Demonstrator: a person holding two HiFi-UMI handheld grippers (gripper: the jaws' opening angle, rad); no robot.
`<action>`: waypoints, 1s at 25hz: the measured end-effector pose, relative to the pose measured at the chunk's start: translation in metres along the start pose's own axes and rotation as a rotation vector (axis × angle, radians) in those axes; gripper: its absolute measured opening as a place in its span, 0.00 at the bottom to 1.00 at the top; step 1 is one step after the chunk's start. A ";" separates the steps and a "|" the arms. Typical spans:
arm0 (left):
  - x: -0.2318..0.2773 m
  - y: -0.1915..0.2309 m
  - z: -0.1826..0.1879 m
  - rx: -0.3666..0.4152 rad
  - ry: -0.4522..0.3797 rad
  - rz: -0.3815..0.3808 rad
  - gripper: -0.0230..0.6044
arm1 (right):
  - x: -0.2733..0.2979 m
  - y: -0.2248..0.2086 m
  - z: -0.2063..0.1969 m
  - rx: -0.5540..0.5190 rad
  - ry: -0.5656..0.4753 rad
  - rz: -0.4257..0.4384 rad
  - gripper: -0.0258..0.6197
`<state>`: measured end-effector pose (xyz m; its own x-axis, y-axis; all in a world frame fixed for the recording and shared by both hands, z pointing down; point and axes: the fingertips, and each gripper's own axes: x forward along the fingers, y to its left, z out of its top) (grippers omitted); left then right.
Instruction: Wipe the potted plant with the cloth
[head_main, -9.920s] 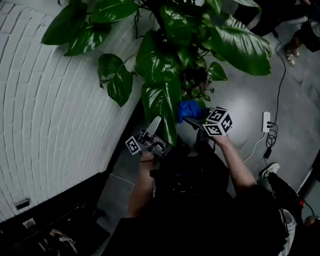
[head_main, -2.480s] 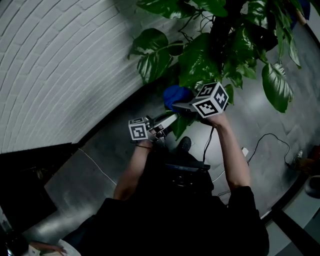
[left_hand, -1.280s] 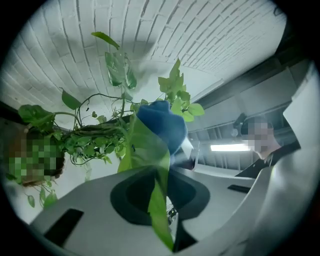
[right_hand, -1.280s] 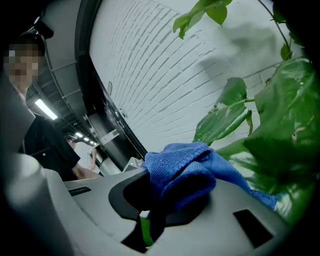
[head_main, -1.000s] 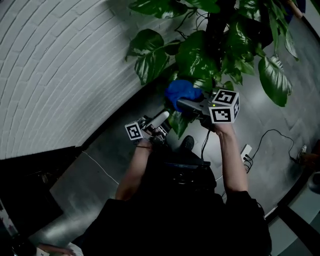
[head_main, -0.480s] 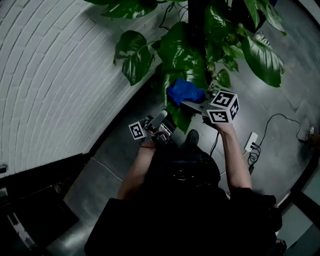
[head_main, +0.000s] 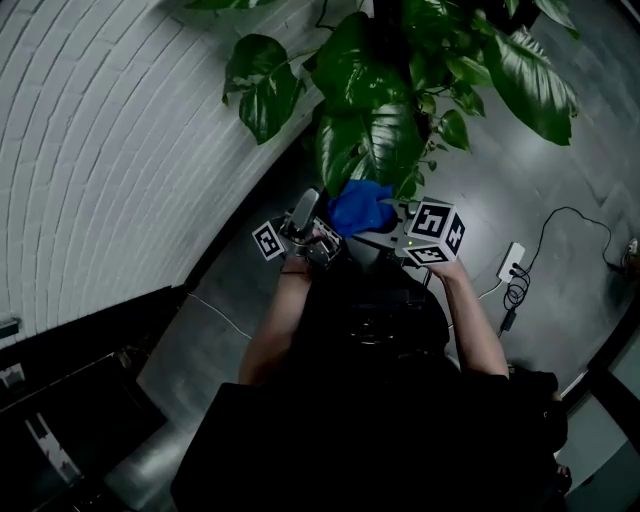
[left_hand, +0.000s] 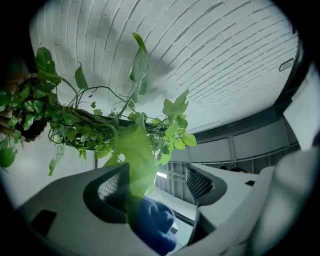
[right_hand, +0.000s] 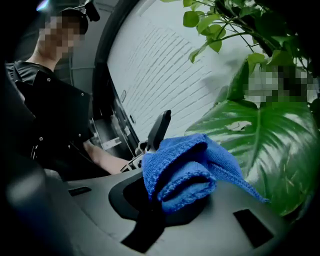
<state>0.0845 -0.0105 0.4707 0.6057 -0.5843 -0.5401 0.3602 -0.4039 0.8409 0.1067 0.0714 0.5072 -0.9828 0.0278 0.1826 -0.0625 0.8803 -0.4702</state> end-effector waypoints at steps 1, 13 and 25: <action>-0.001 0.000 -0.001 0.002 -0.004 0.001 0.59 | -0.001 0.004 -0.007 0.002 0.012 0.004 0.13; -0.023 0.021 -0.010 0.024 -0.020 0.067 0.59 | -0.126 0.046 0.029 -0.017 -0.361 0.117 0.13; -0.016 0.020 -0.027 0.009 0.030 0.039 0.65 | -0.104 -0.054 0.102 -0.117 -0.258 -0.299 0.13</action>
<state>0.1011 0.0092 0.4973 0.6406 -0.5783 -0.5052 0.3296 -0.3871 0.8611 0.1944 -0.0272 0.4253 -0.9366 -0.3438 0.0670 -0.3463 0.8799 -0.3253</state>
